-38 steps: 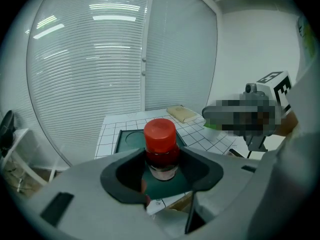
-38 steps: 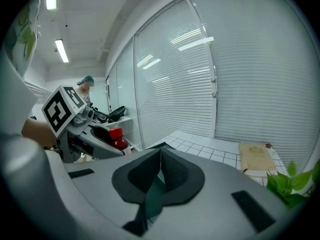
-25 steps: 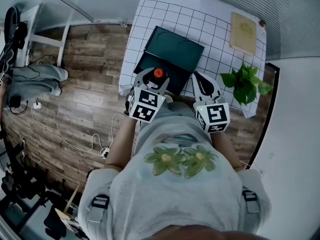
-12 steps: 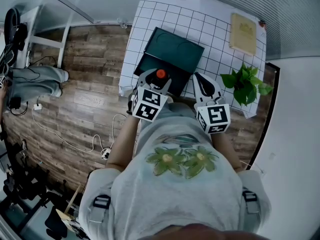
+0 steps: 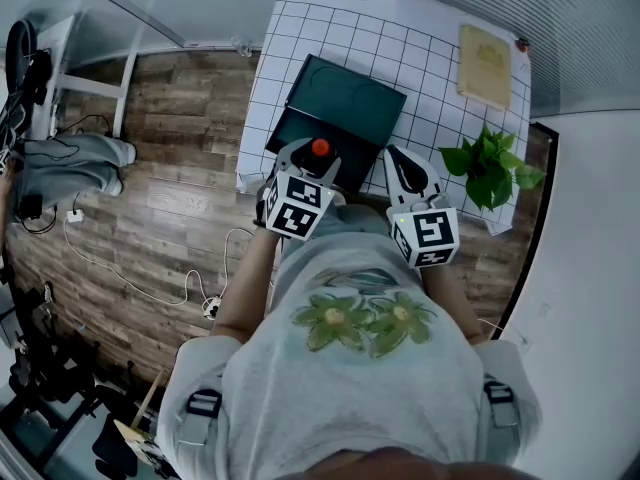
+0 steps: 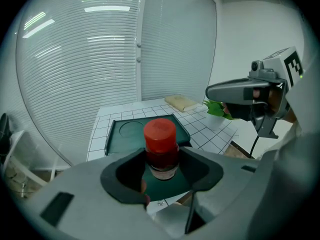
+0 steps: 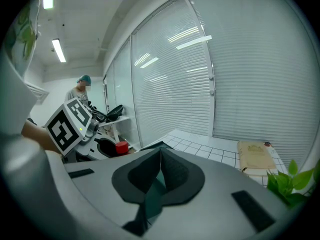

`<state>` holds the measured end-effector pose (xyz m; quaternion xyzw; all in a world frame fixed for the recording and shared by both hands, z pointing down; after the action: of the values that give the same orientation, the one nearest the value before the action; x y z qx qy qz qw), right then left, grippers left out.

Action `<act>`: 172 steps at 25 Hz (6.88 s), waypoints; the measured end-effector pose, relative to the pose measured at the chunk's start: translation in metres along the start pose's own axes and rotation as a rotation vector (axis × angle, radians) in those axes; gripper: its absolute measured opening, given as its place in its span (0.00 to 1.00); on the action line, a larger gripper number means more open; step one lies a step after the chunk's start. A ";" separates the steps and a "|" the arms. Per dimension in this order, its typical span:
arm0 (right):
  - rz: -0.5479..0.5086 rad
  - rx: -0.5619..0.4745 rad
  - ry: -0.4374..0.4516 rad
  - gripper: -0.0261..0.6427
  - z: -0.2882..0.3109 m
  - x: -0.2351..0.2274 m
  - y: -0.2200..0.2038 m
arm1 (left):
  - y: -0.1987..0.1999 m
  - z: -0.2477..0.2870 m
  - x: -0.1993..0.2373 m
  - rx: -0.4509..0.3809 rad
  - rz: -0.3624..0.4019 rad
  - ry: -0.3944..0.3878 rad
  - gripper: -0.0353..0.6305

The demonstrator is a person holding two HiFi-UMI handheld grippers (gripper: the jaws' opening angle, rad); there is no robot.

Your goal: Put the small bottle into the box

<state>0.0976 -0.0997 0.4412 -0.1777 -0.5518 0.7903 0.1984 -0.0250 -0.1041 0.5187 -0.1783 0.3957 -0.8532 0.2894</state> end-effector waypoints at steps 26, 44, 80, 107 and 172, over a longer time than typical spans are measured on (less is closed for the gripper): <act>0.007 0.022 -0.002 0.05 0.006 -0.004 -0.007 | -0.024 0.029 0.008 0.077 -0.033 -0.004 0.38; -0.022 0.044 -0.009 0.05 0.009 -0.012 -0.006 | -0.037 0.053 0.010 0.124 -0.037 -0.015 0.38; -0.015 0.077 0.017 0.05 0.015 0.000 -0.014 | -0.052 0.067 0.015 0.153 0.018 0.004 0.38; -0.008 0.061 0.017 0.05 0.017 0.003 -0.011 | -0.057 0.072 0.014 0.175 0.047 -0.025 0.38; -0.032 -0.016 0.081 0.05 -0.081 0.110 -0.018 | -0.006 -0.130 -0.061 -0.291 -0.070 0.067 0.06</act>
<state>0.0458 0.0268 0.4249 -0.2022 -0.5523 0.7748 0.2318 -0.0497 0.0123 0.4375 -0.2035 0.5183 -0.8017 0.2173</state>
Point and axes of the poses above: the fingertips, and each gripper's own axes: z forward along the fingers, x to its left, y out of its top, the point moved 3 cm from there along -z, backward along the fingers, and after that the axes turned 6 degrees about -x, right-handed, at the moved point
